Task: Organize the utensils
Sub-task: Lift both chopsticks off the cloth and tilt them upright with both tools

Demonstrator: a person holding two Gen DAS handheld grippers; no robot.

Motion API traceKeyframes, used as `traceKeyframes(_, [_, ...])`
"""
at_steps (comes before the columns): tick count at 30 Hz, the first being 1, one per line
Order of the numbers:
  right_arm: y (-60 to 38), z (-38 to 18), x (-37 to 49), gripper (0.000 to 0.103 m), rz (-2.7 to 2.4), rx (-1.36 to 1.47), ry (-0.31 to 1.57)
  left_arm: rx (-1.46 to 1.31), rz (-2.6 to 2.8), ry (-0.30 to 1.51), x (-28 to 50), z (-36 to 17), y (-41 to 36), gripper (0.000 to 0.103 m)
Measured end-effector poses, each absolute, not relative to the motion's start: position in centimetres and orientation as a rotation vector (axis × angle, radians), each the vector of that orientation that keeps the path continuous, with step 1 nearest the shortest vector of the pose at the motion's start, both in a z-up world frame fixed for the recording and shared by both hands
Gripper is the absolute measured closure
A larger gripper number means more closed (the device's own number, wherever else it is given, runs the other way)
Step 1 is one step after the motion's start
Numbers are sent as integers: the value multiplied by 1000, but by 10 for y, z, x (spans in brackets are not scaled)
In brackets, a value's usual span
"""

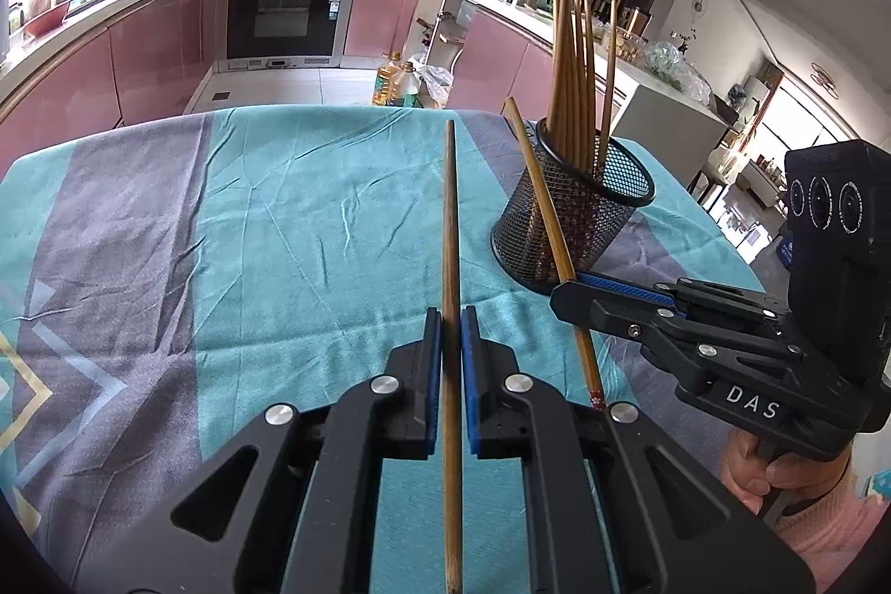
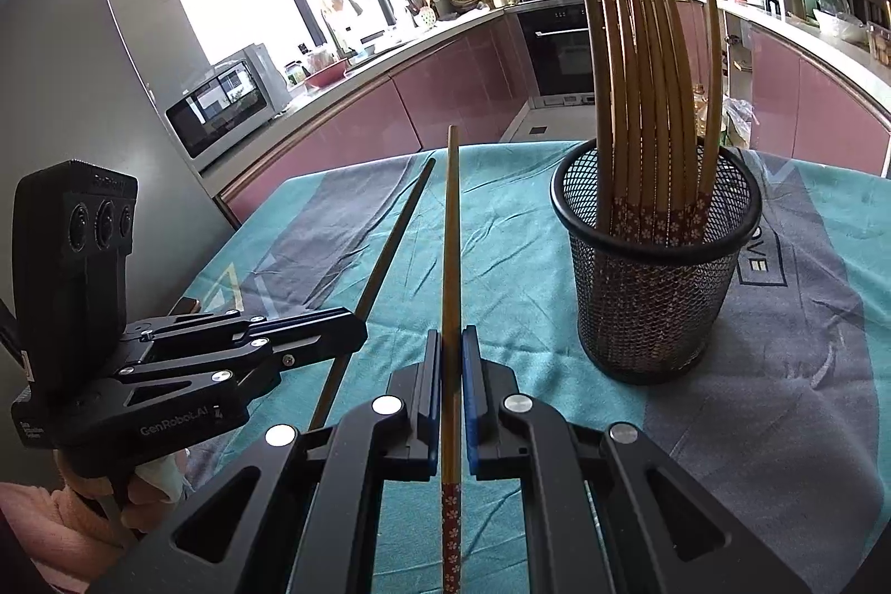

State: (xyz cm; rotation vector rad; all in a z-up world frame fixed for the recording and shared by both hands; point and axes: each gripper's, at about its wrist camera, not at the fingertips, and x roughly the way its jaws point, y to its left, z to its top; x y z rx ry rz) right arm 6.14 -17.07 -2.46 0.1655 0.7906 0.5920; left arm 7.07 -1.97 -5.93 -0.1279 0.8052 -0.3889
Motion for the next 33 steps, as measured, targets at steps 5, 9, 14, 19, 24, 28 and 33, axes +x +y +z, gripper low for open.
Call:
traceKeyframes(5, [-173,-21,60,97,596,170,779,-132,-399,793,67,-53,-16,95])
traceKeyframes(9, [-176,-17,58,97,598,171,771,-132,-405,785,61,-48,-16,95])
traceKeyframes(14, [-176,-14,56,97,598,171,759,-133,-413,773,58,-41,-12,95])
traceKeyframes(19, [-178,-9,55,97,596,175,744,-132,-420,760,55,-36,-9,95])
traceKeyframes(24, [-181,-5,53,97,596,177,731,-133,-427,749,51,-32,-10,95])
traceKeyframes(28, [-183,-3,52,97,597,179,724,-134,-434,741,48,-29,-12,95])
traceKeyframes(33, [-187,-2,51,97,594,180,714,-138,-443,729,46,-26,-12,95])
